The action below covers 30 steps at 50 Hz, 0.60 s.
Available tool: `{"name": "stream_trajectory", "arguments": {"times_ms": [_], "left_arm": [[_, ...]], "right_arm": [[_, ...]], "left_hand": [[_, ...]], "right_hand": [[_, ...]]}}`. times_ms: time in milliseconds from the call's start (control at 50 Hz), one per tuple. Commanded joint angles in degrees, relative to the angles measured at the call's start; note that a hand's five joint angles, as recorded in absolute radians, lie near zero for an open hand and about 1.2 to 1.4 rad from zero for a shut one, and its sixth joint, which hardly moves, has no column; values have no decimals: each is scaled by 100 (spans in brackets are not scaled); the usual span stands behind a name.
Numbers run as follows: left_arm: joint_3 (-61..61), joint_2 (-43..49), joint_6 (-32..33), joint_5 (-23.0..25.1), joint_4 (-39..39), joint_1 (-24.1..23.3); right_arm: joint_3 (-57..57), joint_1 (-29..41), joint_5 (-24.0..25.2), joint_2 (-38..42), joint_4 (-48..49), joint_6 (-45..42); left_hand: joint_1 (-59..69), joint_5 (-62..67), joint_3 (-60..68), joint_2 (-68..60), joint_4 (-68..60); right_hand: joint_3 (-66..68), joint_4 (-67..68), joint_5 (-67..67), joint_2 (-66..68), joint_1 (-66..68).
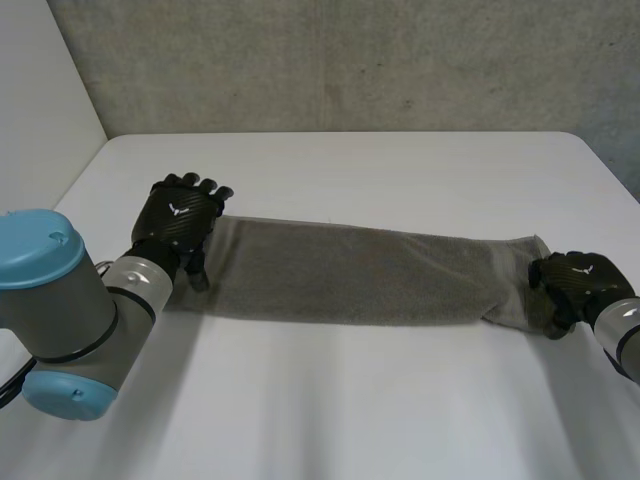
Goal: Fold the towel.
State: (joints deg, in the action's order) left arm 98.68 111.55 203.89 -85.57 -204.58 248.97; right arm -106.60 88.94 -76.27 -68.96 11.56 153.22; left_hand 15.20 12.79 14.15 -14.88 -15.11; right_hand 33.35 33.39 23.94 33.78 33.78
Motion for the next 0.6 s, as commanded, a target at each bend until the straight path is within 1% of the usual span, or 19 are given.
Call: {"name": "stream_trajectory", "arguments": {"times_ms": [20,140,180,200,240,260,280,300,340,360,400,440,520,560,580,600], "left_arm": [[2,15,10,-3,15,2],[2,-20,10,-3,15,2],[10,-64,10,-3,15,11],[11,-64,10,-3,15,11],[11,-107,10,-3,15,11],[11,-108,10,-3,15,11],[11,-142,10,-3,15,11],[11,-143,10,-3,15,11],[19,-230,1,-12,15,20],[19,-231,1,-12,15,20],[54,-309,1,-21,32,55],[81,-362,1,-12,32,64],[107,-468,1,-12,32,73],[107,-555,-7,-21,32,73],[107,-556,-7,-21,32,73],[99,-599,-7,-21,24,64]], "right_arm": [[157,-8,-142,304,48,-73],[228,-70,-266,172,48,-161],[306,-218,-275,129,-22,-440],[307,-219,-275,128,-22,-442],[342,-560,-275,-20,-22,-879],[342,-562,-275,-21,-22,-881],[377,-814,-275,-99,-22,-1125],[377,-817,-275,-100,-22,-1127],[525,-1298,-292,-144,-31,-1713],[526,-1300,-292,-144,-31,-1716],[806,-1616,-275,-153,-144,-2215],[973,-1695,-257,-162,-232,-2348],[1370,-1590,-275,-144,-479,-2349],[1834,-935,-301,-153,-724,-2078],[1836,-931,-301,-153,-725,-2077],[2123,-566,-310,-144,-829,-1850]], "left_hand": [[-398,-1157,-292,366,388],[-381,-1140,-275,349,371],[-398,-1157,-292,366,388],[-398,-1157,-292,366,388],[-398,-1157,-292,366,388],[-398,-1157,-292,366,388],[-398,-1157,-292,366,388],[-398,-1157,-292,366,388],[-398,-1157,-292,366,388],[-398,-1157,-292,366,388],[-398,-1157,-292,366,388],[-415,-1173,-309,383,405],[-432,-1190,-326,399,422],[-448,-1207,-342,416,439],[-448,-1207,-343,416,439],[-448,-1207,-343,416,439]], "right_hand": [[4652,4649,4594,4609,4609],[4665,4661,4606,4622,4622],[4665,4661,4606,4622,4622],[4665,4661,4606,4622,4622],[4665,4661,4606,4622,4622],[4665,4661,4606,4622,4622],[4665,4661,4606,4622,4622],[4665,4661,4606,4622,4622],[4665,4661,4606,4622,4622],[4665,4661,4606,4622,4622],[4665,4661,4606,4622,4622],[4665,4661,4606,4622,4622],[4665,4661,4606,4622,4622],[4665,4661,4606,4622,4622],[4665,4661,4606,4622,4622],[4665,4661,4606,4622,4622]]}}
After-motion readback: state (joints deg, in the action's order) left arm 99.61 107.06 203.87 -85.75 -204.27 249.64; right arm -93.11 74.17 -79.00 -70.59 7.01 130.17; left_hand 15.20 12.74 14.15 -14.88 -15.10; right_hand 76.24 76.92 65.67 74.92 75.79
